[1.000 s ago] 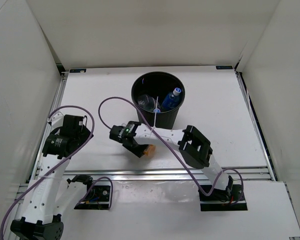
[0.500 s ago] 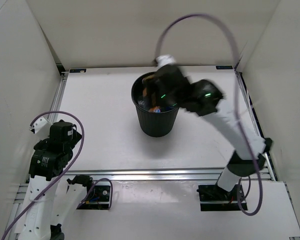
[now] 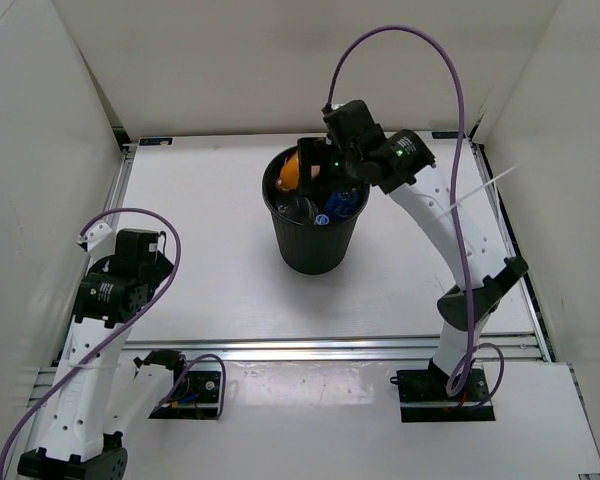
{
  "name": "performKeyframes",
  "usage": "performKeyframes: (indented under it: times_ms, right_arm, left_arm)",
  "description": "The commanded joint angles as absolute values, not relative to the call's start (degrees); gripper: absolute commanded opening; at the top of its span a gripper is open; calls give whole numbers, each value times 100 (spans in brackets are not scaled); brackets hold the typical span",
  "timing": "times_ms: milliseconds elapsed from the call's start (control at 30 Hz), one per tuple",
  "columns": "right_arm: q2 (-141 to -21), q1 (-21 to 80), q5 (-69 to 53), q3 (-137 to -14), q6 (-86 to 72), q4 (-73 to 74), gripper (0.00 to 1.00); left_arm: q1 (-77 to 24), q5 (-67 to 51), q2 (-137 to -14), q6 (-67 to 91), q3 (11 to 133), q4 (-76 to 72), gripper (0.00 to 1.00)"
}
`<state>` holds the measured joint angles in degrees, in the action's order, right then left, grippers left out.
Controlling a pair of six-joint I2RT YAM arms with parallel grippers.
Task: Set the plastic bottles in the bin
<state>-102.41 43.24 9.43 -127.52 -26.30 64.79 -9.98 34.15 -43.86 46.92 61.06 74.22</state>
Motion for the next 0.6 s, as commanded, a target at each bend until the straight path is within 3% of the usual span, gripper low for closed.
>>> performKeyframes:
  times_ms: [0, 300, 567]
  right_arm:
    - [-9669, 4009, 748, -12718, -2812, 6618, 100]
    - [-9044, 2673, -237, -12331, -2865, 7004, 100]
    - [-8377, 1961, -387, -11356, -2426, 6435, 100]
  left_arm:
    - [-1020, 3349, -4368, 4597, 6108, 7207, 100]
    - [-1020, 3568, -4368, 4597, 5881, 6611, 100]
    - [-1020, 4586, -5132, 5299, 6231, 6671, 100]
